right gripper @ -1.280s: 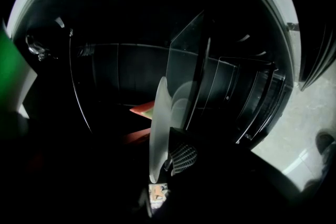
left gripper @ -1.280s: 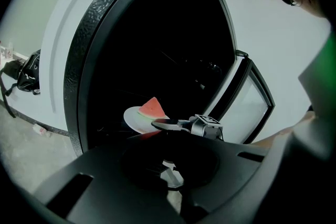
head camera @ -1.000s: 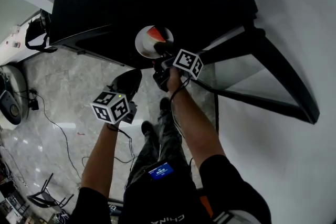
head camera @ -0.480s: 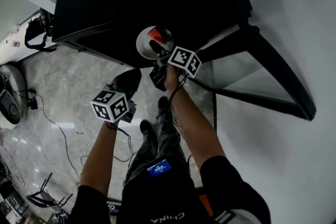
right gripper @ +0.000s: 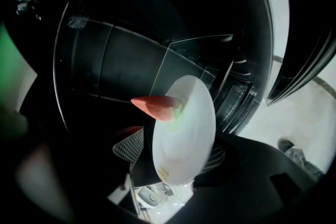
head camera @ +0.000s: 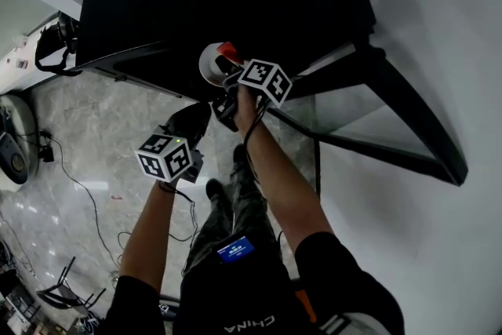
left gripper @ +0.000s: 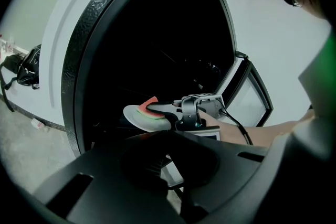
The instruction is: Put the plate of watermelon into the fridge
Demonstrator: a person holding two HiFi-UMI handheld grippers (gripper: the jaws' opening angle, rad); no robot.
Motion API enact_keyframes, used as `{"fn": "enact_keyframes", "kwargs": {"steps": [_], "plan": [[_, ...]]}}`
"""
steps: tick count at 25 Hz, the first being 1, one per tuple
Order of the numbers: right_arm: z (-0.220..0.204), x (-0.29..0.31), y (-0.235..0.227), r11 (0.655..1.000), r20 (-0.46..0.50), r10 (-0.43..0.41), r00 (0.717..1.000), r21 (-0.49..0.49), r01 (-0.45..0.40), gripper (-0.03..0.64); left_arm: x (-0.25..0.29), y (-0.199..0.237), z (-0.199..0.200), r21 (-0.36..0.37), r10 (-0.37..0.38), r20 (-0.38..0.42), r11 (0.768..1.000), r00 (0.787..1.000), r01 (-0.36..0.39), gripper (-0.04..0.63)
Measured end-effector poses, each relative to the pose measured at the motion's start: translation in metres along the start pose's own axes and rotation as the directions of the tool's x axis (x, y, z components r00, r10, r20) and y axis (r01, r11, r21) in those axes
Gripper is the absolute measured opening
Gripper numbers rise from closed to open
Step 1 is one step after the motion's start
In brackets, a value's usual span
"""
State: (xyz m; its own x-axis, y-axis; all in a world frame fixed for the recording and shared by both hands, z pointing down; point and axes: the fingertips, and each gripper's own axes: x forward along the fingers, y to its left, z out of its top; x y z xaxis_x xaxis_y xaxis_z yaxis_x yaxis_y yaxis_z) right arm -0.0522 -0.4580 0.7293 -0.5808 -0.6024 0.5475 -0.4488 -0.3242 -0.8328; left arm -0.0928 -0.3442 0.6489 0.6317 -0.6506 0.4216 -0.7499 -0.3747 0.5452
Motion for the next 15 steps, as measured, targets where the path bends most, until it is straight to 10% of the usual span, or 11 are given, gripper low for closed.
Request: {"fn": "enact_keyframes", "kwargs": {"steps": [15], "plan": [[-0.002, -0.013, -0.004, 0.997, 0.003, 0.009, 1.000, 0.081, -0.009, 0.281, -0.009, 0.006, 0.001, -0.024, 0.002, 0.001, 1.000, 1.000, -0.002, 0.012]]}}
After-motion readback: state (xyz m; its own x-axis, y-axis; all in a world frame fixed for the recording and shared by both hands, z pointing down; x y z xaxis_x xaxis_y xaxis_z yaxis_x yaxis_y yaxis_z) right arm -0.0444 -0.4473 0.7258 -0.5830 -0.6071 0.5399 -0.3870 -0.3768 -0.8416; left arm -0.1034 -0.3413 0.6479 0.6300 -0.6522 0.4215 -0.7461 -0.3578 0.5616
